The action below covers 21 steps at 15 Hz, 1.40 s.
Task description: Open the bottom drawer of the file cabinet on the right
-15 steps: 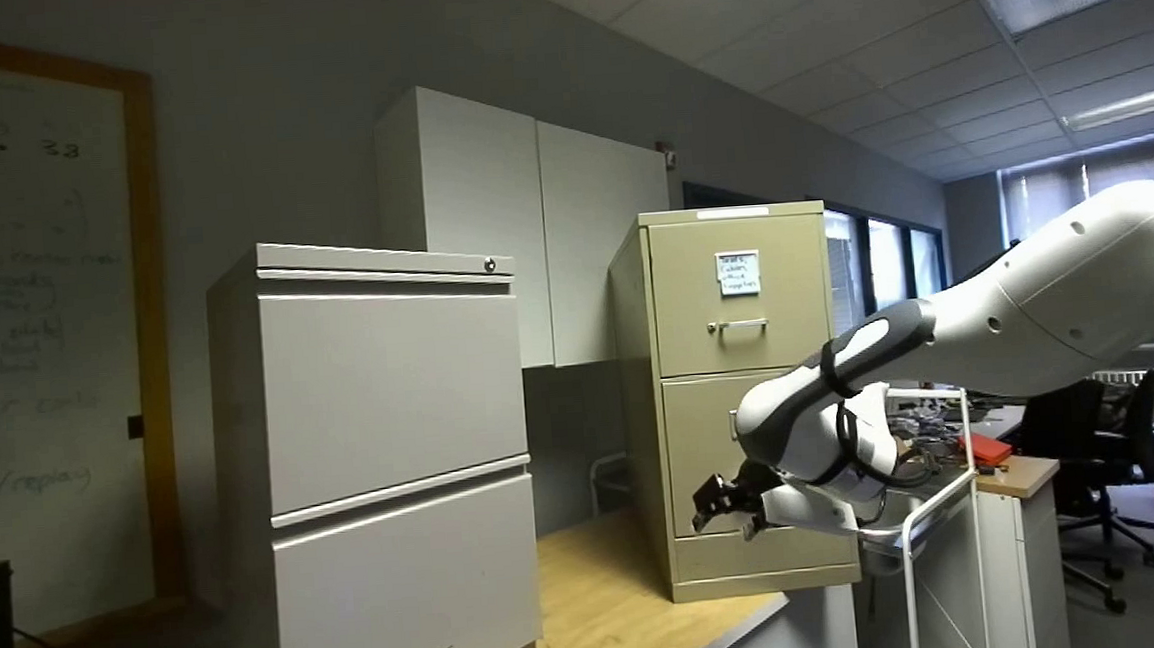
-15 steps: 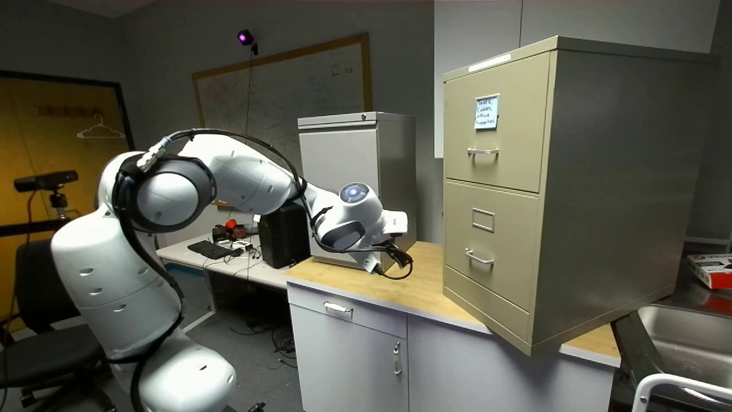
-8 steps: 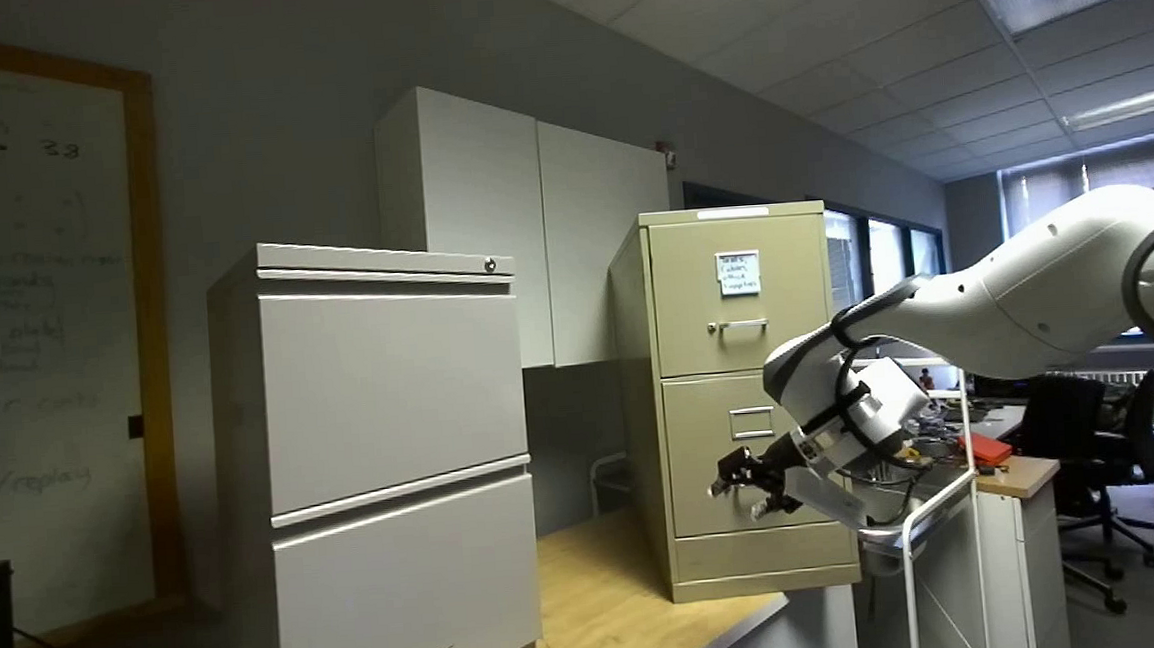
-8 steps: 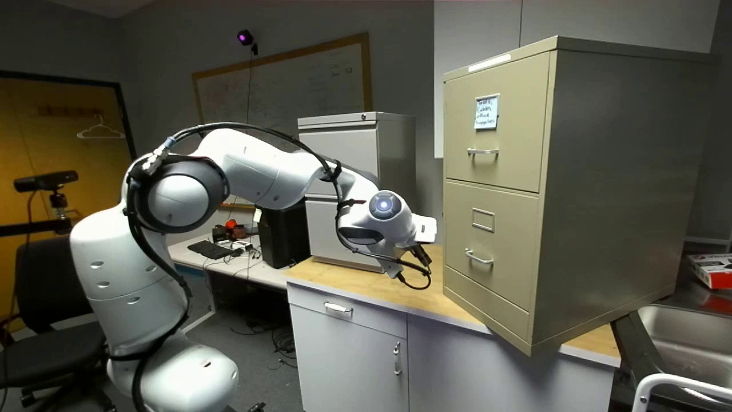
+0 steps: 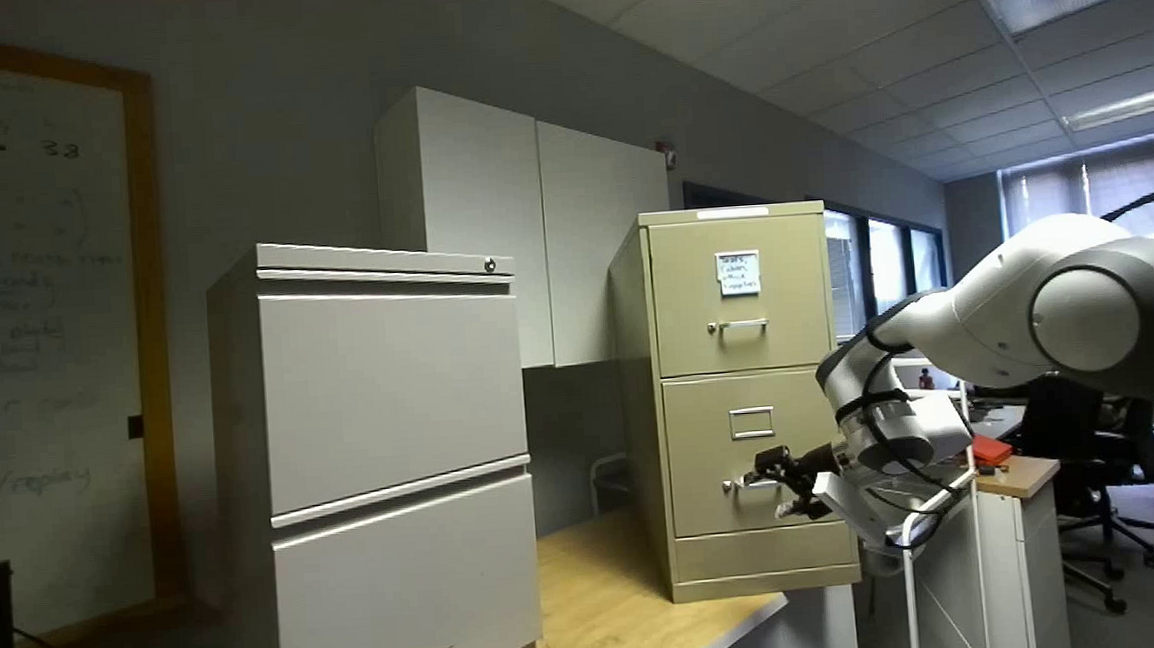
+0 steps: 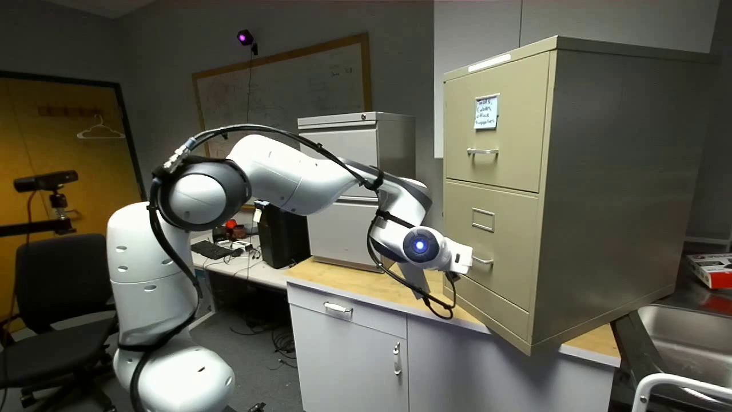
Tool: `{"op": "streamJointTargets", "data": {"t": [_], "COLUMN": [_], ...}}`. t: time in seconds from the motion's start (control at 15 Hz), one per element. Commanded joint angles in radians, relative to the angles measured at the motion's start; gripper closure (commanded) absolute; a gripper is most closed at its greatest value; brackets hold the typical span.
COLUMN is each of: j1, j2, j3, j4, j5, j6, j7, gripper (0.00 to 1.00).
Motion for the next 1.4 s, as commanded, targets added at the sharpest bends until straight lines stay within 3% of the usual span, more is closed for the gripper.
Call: {"op": "streamJointTargets", "data": {"t": [0.0, 0.33, 0.73, 0.8, 0.87, 1.0, 1.33], "j1": [-0.186, -0.324, -0.379, -0.385, -0.391, -0.401, -0.405], "j2": [0.075, 0.184, 0.317, 0.336, 0.354, 0.377, 0.359], "j3": [0.109, 0.183, 0.225, 0.229, 0.232, 0.236, 0.238], "j4": [0.087, 0.197, 0.331, 0.350, 0.369, 0.392, 0.370], "j5": [0.128, 0.201, 0.193, 0.189, 0.187, 0.184, 0.175], "j6": [-0.083, -0.160, -0.192, -0.190, -0.187, -0.183, -0.206], "j7": [-0.043, -0.025, 0.027, 0.038, 0.052, 0.070, 0.084], "gripper": [0.00, 0.00, 0.00, 0.06, 0.25, 0.30, 0.67]}}
